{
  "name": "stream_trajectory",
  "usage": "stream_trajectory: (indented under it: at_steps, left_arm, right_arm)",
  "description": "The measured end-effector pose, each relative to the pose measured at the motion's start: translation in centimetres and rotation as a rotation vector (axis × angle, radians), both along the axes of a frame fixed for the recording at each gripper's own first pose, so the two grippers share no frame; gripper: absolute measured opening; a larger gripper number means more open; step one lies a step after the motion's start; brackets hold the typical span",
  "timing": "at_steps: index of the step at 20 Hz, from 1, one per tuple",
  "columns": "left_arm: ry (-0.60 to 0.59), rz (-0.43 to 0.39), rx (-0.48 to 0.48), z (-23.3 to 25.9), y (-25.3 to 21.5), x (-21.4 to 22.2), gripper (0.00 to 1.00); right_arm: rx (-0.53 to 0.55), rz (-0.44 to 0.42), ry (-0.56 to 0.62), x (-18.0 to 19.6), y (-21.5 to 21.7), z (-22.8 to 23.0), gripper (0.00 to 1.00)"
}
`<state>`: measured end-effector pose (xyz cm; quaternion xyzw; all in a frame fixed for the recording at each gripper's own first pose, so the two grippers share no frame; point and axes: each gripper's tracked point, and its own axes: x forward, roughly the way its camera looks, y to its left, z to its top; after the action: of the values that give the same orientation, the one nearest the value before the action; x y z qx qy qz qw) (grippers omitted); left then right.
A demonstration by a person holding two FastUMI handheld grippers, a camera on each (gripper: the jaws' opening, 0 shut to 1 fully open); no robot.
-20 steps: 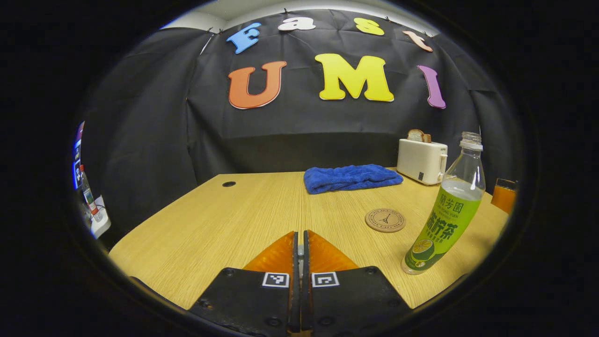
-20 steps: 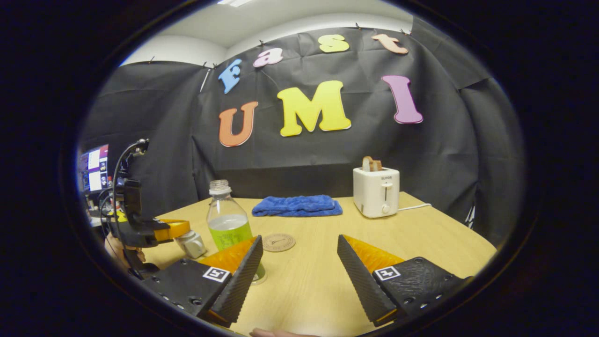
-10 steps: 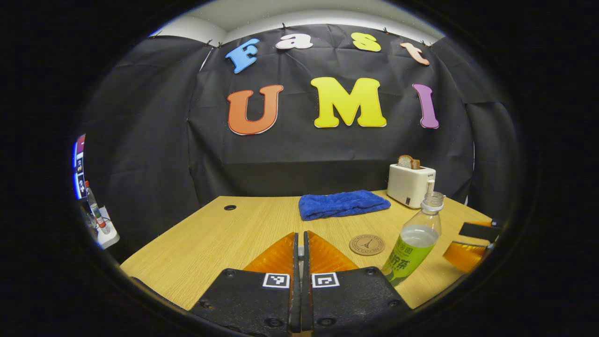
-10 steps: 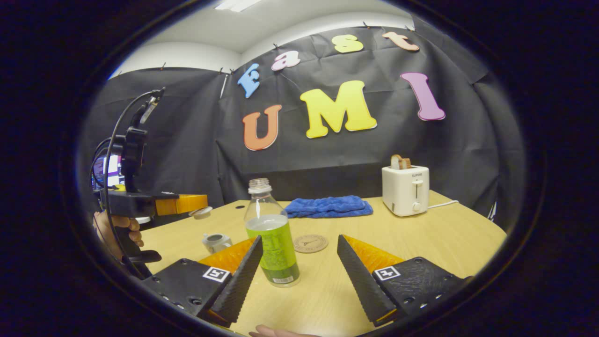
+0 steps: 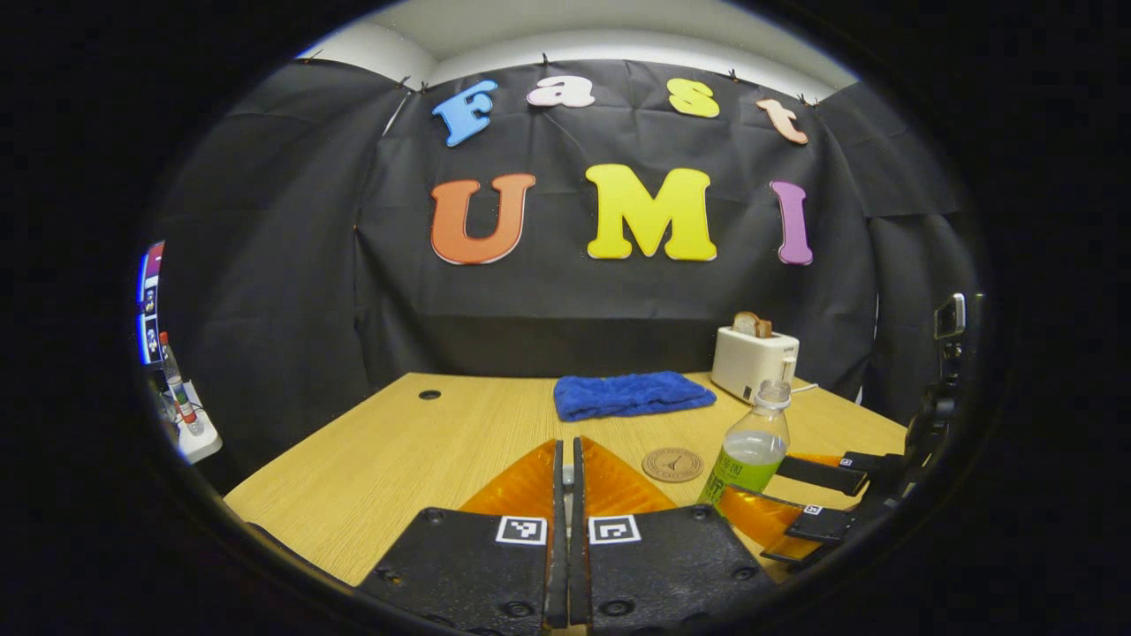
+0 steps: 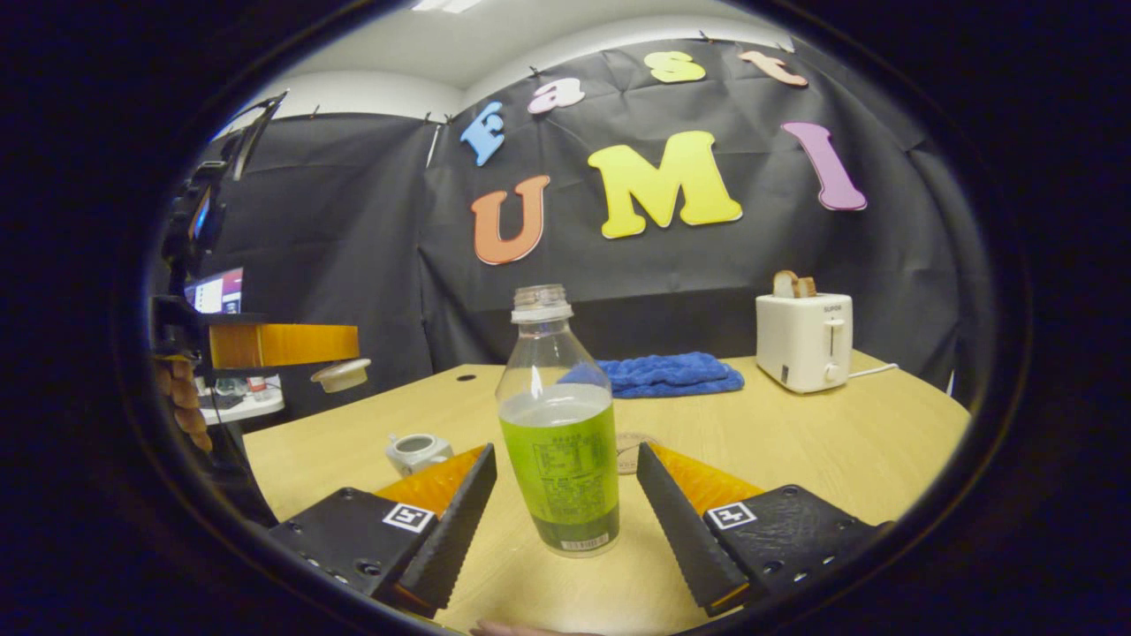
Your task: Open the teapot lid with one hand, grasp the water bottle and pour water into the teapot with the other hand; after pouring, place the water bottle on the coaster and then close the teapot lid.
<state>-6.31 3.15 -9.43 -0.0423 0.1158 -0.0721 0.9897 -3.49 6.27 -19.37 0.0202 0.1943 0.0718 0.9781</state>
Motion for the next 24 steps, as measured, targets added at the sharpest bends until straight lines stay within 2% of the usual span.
stream_trajectory:
  at_steps: [1,3,5,6,9,13,17,24]
  left_arm:
    - [-0.010,0.002,0.004,0.1,0.3,0.2,0.04]
    - [-0.011,0.001,0.003,0.3,0.6,0.1,0.03]
    - [-0.009,0.009,-0.007,0.3,1.0,0.1,0.03]
    - [-0.010,0.007,-0.014,0.4,1.0,0.0,0.03]
    - [-0.014,-0.008,-0.019,0.7,1.1,-0.2,0.03]
    - [0.003,-0.041,-0.022,0.2,1.3,-0.6,0.03]
    - [0.014,-0.018,0.007,-0.1,2.9,-0.6,0.04]
    - [0.003,-0.003,0.041,0.4,4.6,-1.1,0.03]
  right_arm:
    - [-0.011,-0.004,-0.004,0.2,0.1,-0.3,0.96]
    - [-0.022,-0.023,-0.014,0.7,0.1,-0.5,0.95]
    - [-0.029,-0.031,0.000,1.4,-0.1,-1.2,0.89]
    - [-0.032,-0.048,-0.011,1.6,-0.5,-0.8,0.76]
    - [-0.072,-0.079,-0.004,1.4,-1.0,-0.8,0.75]
    - [-0.277,-0.104,0.022,1.8,-2.9,-0.2,0.72]
    - [-0.476,-0.081,0.065,2.6,-3.9,-0.3,0.73]
    - [-0.759,0.014,0.098,4.1,-2.6,-1.2,0.73]
